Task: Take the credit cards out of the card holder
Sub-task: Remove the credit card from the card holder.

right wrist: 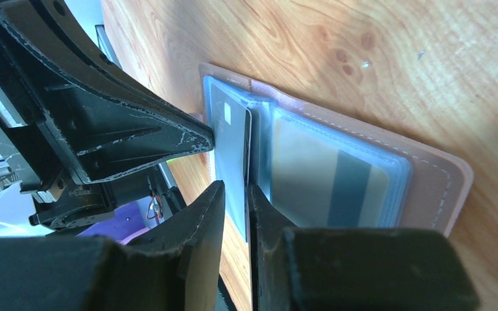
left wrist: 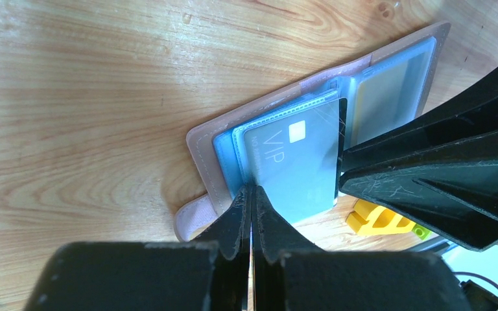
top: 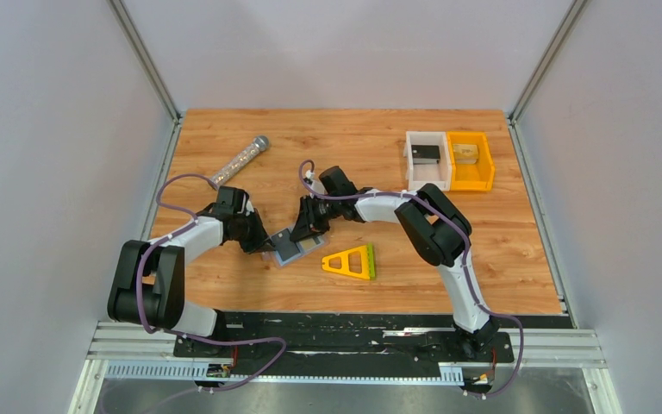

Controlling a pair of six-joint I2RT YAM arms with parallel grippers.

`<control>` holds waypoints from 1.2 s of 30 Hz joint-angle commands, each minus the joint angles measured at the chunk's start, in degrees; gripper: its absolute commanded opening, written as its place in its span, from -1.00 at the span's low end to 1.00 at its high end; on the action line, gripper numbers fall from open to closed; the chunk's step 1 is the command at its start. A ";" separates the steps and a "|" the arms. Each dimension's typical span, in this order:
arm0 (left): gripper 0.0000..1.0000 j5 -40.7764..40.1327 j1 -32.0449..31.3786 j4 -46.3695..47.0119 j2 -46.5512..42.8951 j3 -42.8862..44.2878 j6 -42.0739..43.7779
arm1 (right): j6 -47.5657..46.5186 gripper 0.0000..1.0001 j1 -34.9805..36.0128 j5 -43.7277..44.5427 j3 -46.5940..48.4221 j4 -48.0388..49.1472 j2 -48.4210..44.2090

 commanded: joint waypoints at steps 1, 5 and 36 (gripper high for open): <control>-1.00 -3.40 -0.28 -0.70 2.33 -1.55 1.56 | 0.75 -0.61 0.01 -2.14 0.44 3.94 0.02; -1.00 -3.38 -0.26 -0.58 2.40 -1.63 1.55 | 0.59 -0.69 0.01 -1.88 0.08 3.90 -0.14; -1.00 -3.08 -0.26 -0.61 3.00 -1.51 1.54 | -1.76 -1.00 -3.17 -2.40 -2.87 3.07 -3.77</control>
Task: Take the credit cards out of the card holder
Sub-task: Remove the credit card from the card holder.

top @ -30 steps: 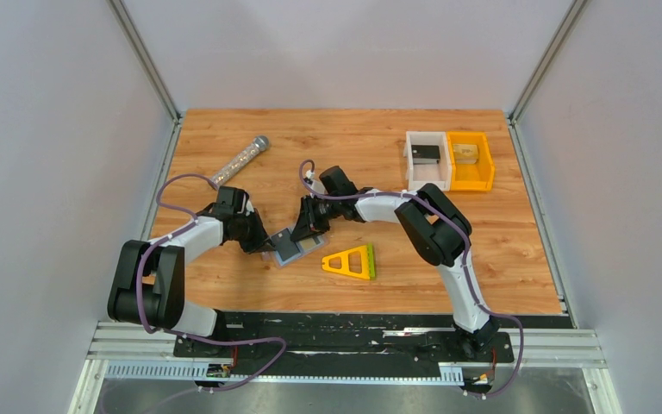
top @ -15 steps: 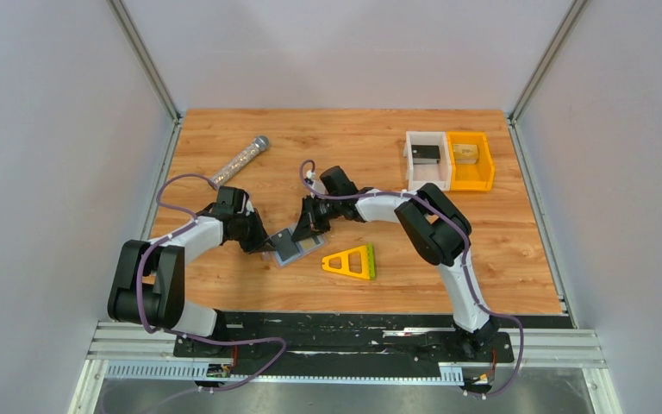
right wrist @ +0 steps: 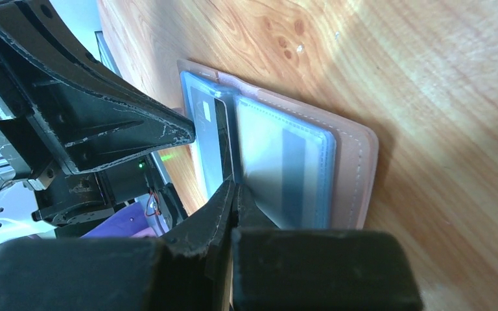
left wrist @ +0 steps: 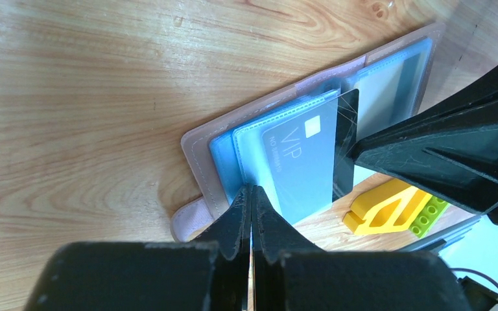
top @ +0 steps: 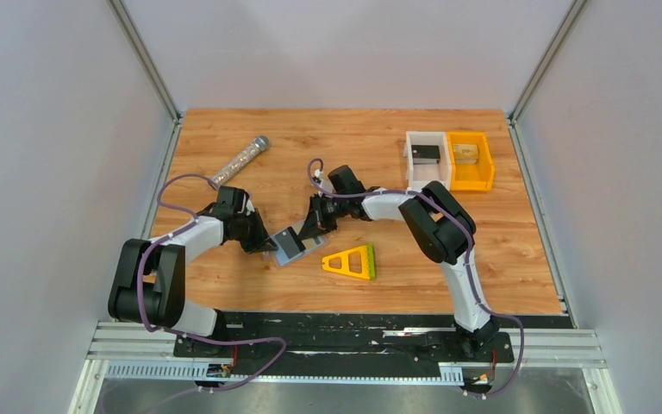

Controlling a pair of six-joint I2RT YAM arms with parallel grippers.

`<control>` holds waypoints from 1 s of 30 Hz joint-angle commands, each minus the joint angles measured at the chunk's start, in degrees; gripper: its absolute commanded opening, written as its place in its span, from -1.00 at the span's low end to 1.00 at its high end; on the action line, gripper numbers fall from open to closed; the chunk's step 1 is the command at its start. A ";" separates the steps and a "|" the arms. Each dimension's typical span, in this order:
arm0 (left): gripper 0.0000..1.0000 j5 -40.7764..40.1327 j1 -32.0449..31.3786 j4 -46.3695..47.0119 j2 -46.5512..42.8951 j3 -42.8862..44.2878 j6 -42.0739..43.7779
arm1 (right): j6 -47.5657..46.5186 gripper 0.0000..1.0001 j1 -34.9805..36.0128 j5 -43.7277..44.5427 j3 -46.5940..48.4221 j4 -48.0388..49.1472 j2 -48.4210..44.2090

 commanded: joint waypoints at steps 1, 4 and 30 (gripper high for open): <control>-1.00 -3.91 -0.35 -1.25 2.51 -1.58 1.64 | -1.67 -1.00 -0.33 -0.85 -0.44 1.80 -3.53; -1.00 -3.91 -0.30 -1.36 2.54 -1.55 1.61 | -1.99 -1.00 -0.35 -0.21 -0.76 1.60 -4.23; -1.00 -3.53 -0.30 -1.29 3.17 -1.28 2.05 | -4.17 -0.44 1.13 0.42 5.39 -6.00 0.32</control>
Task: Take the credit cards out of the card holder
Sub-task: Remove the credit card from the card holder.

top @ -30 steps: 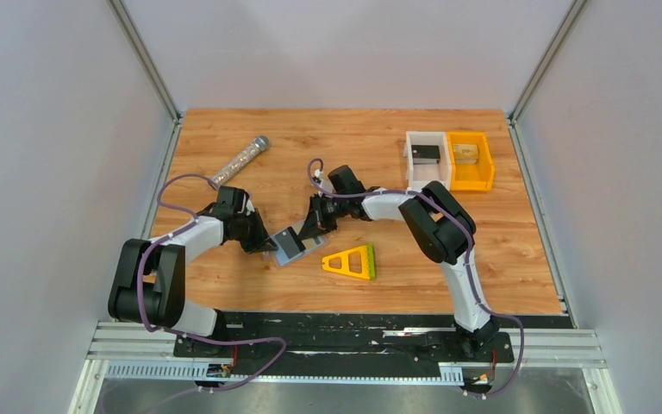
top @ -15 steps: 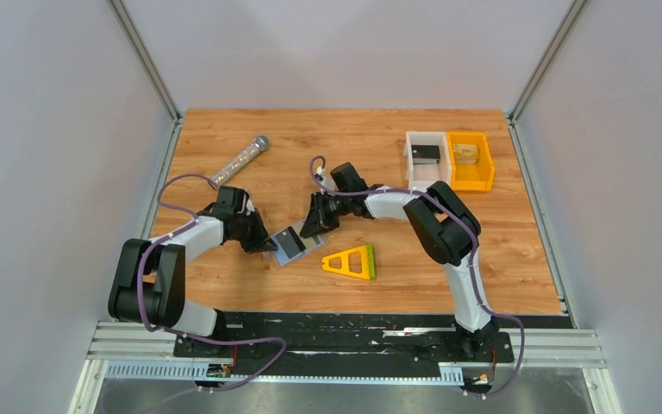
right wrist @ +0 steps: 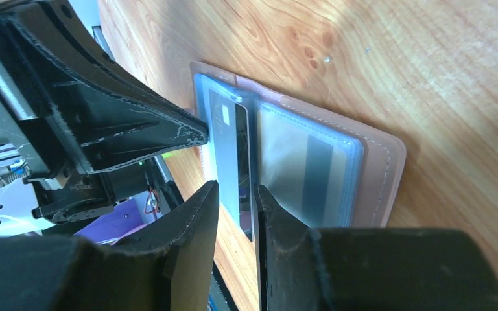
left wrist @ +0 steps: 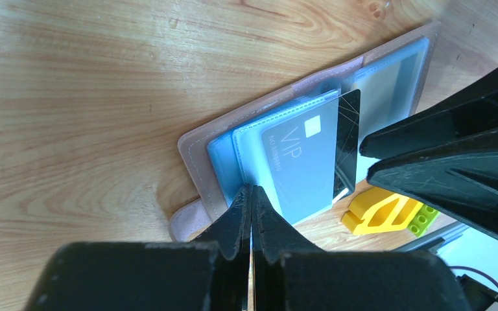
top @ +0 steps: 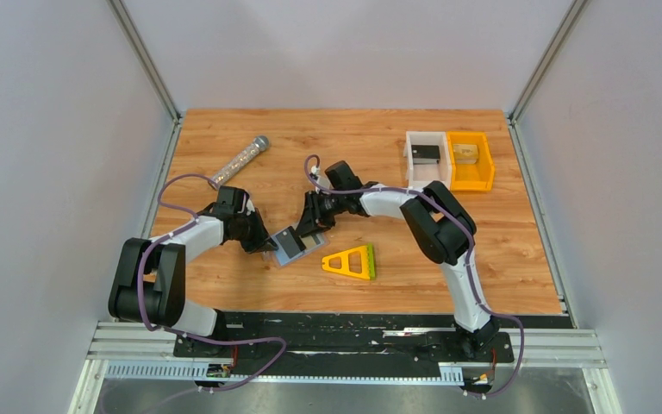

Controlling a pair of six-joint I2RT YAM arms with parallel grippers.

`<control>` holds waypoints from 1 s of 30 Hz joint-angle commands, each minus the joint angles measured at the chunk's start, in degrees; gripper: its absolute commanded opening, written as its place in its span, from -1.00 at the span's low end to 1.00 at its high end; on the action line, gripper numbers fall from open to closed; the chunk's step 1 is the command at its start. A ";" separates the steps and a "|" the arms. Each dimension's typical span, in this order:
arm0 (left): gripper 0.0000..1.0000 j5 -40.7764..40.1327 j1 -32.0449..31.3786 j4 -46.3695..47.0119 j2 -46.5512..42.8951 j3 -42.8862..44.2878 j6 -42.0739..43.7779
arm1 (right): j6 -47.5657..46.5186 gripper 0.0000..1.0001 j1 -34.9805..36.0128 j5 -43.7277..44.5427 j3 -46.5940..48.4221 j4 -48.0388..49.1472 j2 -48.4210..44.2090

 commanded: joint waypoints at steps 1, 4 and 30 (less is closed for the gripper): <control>-1.00 -4.00 -0.30 -1.73 2.81 -1.26 2.08 | -1.71 -0.44 0.96 0.71 2.27 -1.37 1.27; -1.00 -3.99 -0.30 -1.73 2.81 -1.31 2.10 | -1.92 -0.44 1.13 1.13 2.66 -1.91 1.66; -1.00 -4.22 -0.30 -2.49 1.94 -1.18 2.09 | -3.32 -1.00 -3.84 4.33 -4.05 -2.60 -7.69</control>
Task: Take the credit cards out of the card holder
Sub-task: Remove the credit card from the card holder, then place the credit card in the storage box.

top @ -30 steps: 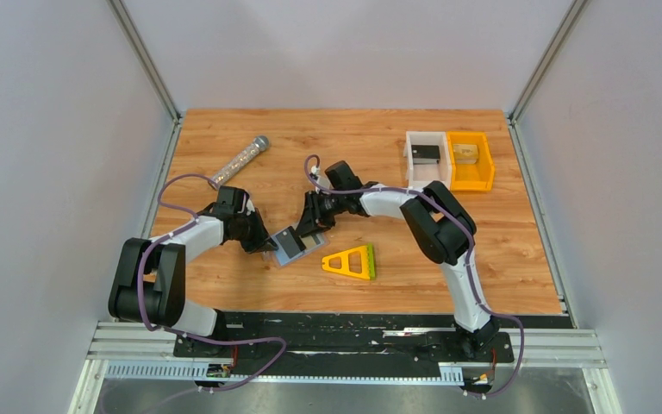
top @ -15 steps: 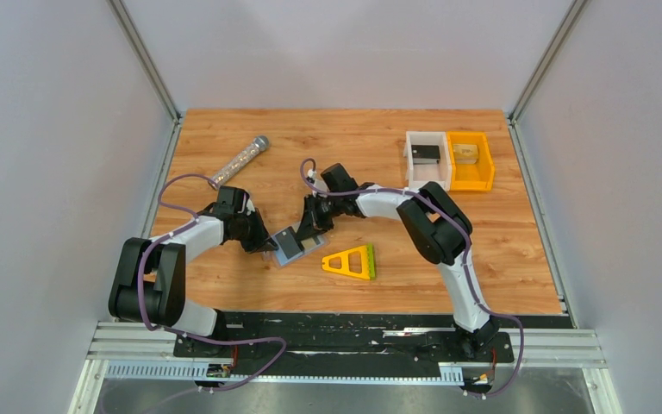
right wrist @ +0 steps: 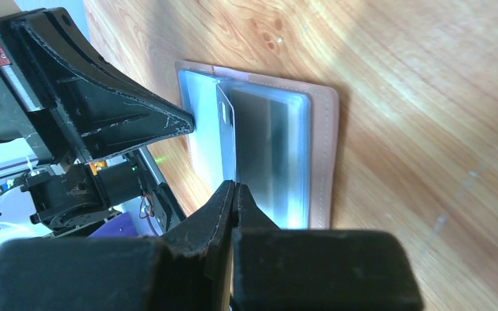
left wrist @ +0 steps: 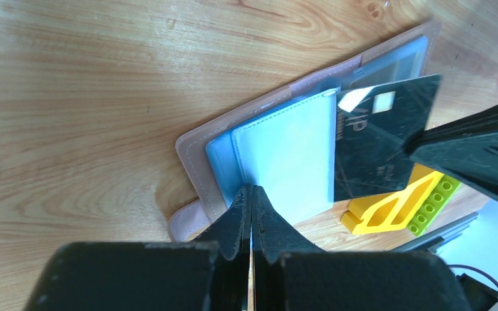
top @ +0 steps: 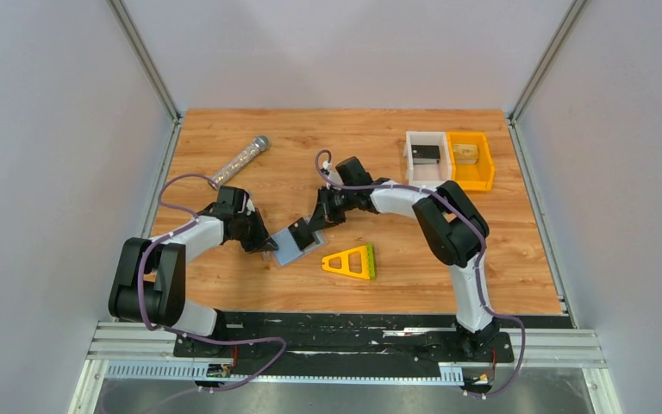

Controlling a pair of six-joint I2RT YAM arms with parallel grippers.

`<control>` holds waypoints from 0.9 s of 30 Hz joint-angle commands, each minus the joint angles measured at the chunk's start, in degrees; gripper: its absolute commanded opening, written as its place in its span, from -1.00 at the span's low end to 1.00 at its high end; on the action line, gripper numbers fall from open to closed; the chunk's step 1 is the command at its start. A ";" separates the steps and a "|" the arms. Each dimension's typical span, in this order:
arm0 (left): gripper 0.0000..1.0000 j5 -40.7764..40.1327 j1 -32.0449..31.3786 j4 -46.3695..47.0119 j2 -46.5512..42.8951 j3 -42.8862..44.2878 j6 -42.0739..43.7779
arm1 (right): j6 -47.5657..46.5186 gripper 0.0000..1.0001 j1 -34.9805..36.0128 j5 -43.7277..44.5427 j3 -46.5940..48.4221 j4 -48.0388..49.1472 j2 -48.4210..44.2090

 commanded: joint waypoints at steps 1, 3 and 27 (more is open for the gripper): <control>-1.00 -4.31 -0.30 -3.06 1.37 -0.88 2.47 | -1.84 -1.00 -2.06 0.73 -1.79 0.43 -5.03; -0.98 -3.69 -0.30 -4.26 0.61 0.10 2.91 | -2.26 -1.00 -2.77 0.09 -2.39 0.43 -6.24; 0.52 19.03 -2.33 -6.01 -16.86 10.38 8.09 | -19.65 -1.00 -4.10 -19.14 -1.00 -16.45 -17.89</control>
